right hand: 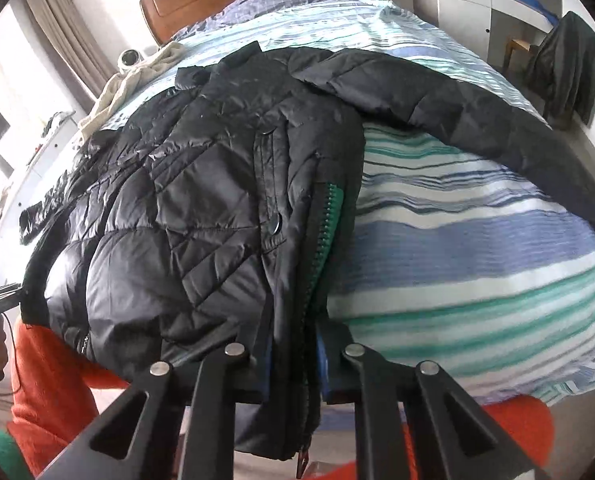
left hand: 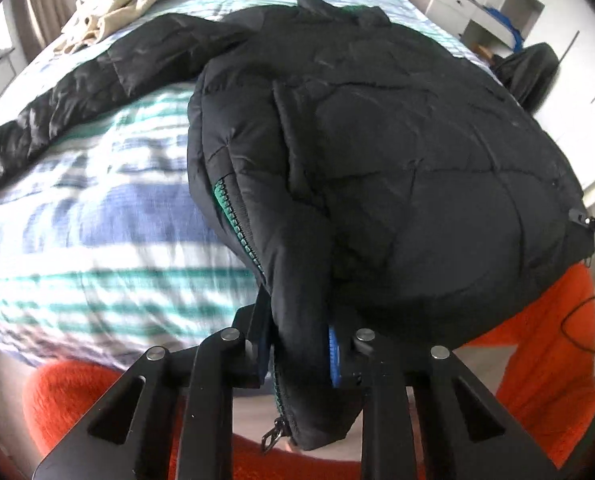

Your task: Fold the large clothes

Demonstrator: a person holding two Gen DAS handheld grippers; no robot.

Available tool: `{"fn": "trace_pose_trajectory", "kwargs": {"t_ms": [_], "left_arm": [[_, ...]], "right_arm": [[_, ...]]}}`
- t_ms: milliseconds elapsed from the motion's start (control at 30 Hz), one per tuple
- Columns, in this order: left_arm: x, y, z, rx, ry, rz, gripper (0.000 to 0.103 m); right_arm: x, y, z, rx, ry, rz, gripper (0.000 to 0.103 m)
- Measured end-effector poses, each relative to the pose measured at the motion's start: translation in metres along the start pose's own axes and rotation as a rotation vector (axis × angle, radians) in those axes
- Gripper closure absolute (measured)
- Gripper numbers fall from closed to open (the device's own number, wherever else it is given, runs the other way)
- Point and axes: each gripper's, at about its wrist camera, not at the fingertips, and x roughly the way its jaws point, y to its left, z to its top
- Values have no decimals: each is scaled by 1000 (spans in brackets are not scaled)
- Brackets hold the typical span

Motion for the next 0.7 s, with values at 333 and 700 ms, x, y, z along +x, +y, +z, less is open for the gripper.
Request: {"fn": "trace_pose_trajectory", "kwargs": {"t_ms": [333,700], "left_arm": [[-45,-2,30,-70,-230,113,13],[-79,-12,62,-155,-468,114,4]], "right_arm": [[-17,5,1,6,-97,-42,51],[-50,7,19,17,-294,-93,43]]}}
